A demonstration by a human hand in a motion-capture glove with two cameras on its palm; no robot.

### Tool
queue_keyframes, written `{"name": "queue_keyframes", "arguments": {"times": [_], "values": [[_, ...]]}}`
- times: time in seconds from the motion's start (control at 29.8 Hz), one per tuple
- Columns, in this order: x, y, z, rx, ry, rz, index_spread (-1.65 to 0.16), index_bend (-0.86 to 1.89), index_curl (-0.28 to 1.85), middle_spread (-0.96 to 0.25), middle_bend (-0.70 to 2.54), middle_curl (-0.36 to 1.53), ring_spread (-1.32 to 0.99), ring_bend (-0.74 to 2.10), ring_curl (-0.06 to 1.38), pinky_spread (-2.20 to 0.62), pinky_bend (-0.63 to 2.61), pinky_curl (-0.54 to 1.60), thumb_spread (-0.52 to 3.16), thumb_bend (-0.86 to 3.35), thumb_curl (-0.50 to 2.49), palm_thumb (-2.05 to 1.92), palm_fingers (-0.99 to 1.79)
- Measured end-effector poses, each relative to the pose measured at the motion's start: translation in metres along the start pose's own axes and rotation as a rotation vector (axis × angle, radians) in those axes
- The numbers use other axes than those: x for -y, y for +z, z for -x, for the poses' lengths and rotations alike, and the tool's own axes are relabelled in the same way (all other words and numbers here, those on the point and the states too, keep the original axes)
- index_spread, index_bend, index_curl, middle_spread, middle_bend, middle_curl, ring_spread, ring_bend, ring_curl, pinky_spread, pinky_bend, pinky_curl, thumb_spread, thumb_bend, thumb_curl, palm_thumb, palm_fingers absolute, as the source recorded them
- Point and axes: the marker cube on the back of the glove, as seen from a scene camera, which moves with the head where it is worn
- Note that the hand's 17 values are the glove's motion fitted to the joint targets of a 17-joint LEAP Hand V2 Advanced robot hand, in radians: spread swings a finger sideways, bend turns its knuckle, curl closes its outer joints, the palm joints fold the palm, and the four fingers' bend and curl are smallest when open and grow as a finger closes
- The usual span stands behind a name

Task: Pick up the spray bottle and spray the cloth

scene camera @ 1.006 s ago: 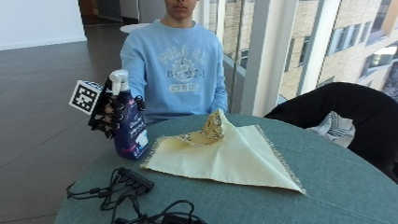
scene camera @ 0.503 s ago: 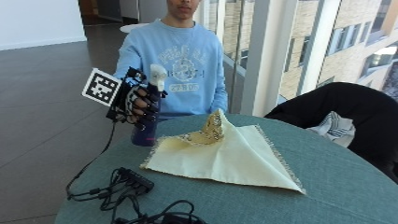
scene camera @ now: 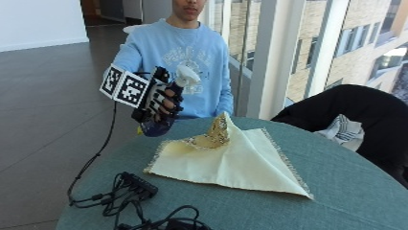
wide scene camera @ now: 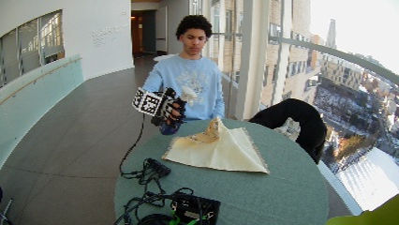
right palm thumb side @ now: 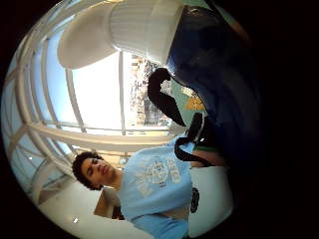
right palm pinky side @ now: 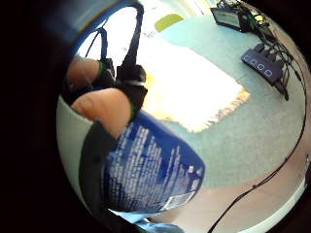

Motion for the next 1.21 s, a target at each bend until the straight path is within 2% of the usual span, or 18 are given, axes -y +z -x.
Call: {"name": "queue_keyframes", "arguments": {"times": [0.4,1.21], "values": [[0.007,0.021,-0.004,-0.018,0.062,0.165,-0.24,0.11,0.3,-0.11,0.22,0.45,-0.02,0.52,0.4,0.29,0.2,0.33,0.72,-0.03,0.62,0.97,0.98],[0.009,0.039,-0.007,-0.036,0.161,0.306,-0.23,0.11,0.29,-0.11,0.19,0.46,-0.01,0.53,0.4,0.28,0.2,0.35,0.71,-0.03,0.65,0.96,1.01]]}}
